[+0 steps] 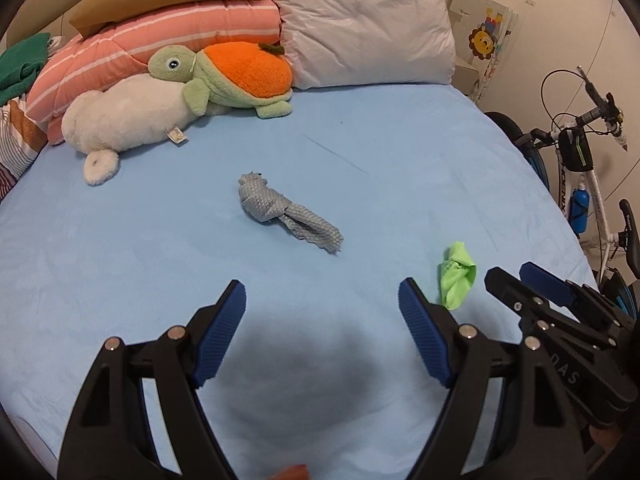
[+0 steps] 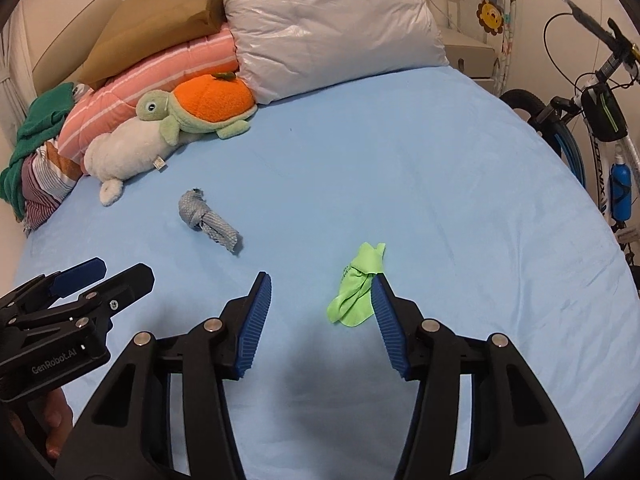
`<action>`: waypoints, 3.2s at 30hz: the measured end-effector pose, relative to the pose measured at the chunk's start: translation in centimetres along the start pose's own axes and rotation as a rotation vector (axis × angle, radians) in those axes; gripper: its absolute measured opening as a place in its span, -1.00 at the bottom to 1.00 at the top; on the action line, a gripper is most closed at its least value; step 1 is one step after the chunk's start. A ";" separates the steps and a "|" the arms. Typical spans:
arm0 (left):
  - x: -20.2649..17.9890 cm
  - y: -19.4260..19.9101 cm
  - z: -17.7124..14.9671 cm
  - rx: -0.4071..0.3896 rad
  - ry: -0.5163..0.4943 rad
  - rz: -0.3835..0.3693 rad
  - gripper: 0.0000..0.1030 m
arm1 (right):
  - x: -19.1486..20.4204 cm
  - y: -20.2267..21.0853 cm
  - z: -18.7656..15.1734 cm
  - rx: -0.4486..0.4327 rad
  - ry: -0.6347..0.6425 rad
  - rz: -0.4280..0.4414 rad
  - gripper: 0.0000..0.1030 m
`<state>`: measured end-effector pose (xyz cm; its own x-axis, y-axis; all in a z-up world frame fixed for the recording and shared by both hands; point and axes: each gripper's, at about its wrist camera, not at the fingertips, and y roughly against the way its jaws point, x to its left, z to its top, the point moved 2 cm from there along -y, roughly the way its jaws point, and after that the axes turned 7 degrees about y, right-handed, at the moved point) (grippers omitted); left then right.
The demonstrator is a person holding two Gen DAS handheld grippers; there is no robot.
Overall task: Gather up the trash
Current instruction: 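Grasp the grey knotted sock with the left tool while the right tool grasps the green cloth, then lift the sock and green cloth and carry them over the grey bin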
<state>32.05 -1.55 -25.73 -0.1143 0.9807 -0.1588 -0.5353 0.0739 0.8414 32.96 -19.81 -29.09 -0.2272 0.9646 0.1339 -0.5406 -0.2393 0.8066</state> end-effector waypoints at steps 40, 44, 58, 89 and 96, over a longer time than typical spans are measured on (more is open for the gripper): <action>1.8 -12.3 3.7 0.062 -0.014 -0.002 -0.86 | -2.1 -8.1 -0.4 0.065 -0.007 -0.102 -0.78; 1.9 -11.3 3.2 0.064 -0.022 -0.015 -0.86 | -1.9 -7.9 -0.3 0.059 -0.003 -0.086 -0.79; 2.0 -8.3 1.0 0.063 -0.037 -0.018 -0.86 | -0.8 -7.1 -0.2 0.037 0.020 -0.059 -0.80; 3.5 5.9 -6.7 0.002 0.016 0.010 -0.86 | 4.8 3.4 -3.3 -0.033 0.124 0.034 -0.81; 4.9 10.7 -8.8 -0.044 0.053 0.038 -0.86 | 7.4 7.6 -4.6 -0.064 0.163 0.066 -0.81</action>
<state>18.37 2.42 -22.01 -0.1791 0.9715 -0.1553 -0.5662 0.0272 0.8238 23.47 -14.97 -24.61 -0.3893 0.9170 0.0865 -0.5690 -0.3133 0.7603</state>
